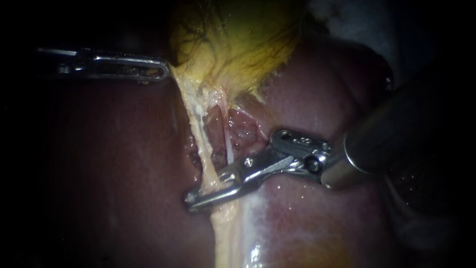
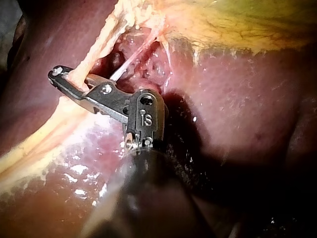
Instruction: Clipping first clip left tube
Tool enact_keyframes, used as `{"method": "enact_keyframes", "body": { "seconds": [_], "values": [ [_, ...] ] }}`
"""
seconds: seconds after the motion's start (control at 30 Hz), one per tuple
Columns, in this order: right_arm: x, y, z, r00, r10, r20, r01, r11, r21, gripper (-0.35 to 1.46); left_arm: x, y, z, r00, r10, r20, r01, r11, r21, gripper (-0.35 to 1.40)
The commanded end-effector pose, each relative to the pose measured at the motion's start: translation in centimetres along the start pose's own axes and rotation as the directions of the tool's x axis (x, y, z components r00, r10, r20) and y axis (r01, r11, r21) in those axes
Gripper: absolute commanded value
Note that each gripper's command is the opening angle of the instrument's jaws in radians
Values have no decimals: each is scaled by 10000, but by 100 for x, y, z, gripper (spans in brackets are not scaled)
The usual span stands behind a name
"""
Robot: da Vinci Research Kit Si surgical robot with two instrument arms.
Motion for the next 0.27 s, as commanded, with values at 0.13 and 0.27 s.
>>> {"method": "enact_keyframes", "body": {
  "seconds": [0.13,0.27],
  "values": [
    [0,0,0,10000,-14,-4,14,10000,1,-35,0,0,0,10000,1,0,-1,10000,1,-35],
    [0,0,0,10000,-15,-3,15,10000,3,-35,0,0,0,10000,1,0,-1,10000,1,-35]
  ]
}}
